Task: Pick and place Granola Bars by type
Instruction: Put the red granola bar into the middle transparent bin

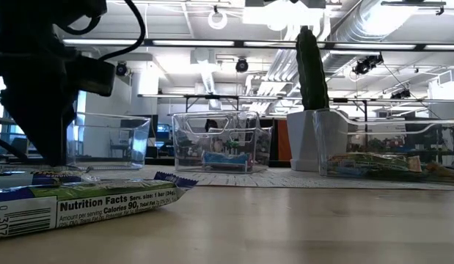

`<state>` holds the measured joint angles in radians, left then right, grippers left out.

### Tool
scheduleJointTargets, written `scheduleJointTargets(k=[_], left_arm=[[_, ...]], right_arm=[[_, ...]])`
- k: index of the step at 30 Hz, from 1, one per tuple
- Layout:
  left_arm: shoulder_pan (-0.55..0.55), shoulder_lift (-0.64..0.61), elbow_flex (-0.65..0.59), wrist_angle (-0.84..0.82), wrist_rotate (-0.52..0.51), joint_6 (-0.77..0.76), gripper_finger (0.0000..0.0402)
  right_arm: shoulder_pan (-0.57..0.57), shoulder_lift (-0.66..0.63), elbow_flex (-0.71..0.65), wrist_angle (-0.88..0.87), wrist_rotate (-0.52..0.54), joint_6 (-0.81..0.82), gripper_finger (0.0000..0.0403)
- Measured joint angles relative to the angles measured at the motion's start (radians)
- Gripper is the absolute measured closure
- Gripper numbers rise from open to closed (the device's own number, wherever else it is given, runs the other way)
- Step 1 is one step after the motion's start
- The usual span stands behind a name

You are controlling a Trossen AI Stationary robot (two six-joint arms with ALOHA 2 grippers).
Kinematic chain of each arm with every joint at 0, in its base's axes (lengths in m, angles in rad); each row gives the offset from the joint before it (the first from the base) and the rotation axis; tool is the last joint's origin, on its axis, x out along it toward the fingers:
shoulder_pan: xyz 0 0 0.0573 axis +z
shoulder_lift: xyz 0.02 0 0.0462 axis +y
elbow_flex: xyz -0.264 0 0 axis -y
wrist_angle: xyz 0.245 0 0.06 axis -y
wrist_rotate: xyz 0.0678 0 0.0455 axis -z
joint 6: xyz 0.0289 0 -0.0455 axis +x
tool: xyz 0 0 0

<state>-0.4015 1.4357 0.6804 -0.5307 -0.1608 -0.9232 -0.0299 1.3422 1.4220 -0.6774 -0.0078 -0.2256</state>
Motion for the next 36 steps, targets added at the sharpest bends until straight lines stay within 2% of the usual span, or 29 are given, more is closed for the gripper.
scheduleJointTargets(k=[4, 12, 18, 28, 36], left_arm=[[0.000, -0.003, 0.009, -0.006, -0.007, -0.050, 0.0215], [0.002, -0.005, 0.149, -0.205, -0.027, -0.047, 0.0215], [0.002, 0.004, 0.161, -0.264, -0.069, -0.053, 0.0215], [0.002, 0.109, 0.146, -0.234, -0.034, -0.054, 0.0215], [0.002, 0.156, 0.149, -0.220, -0.004, -0.054, 0.0215]], right_arm=[[0.000, 0.000, 0.000, -0.008, 0.000, -0.002, 0.0219], [0.000, 0.000, 0.000, -0.008, 0.000, -0.021, 0.0219], [0.000, 0.000, 0.000, -0.008, 0.000, -0.020, 0.0219], [-0.002, 0.000, -0.111, 0.032, 0.000, -0.042, 0.0219], [0.004, 0.000, -0.215, 0.189, 0.035, 0.008, 0.0219]])
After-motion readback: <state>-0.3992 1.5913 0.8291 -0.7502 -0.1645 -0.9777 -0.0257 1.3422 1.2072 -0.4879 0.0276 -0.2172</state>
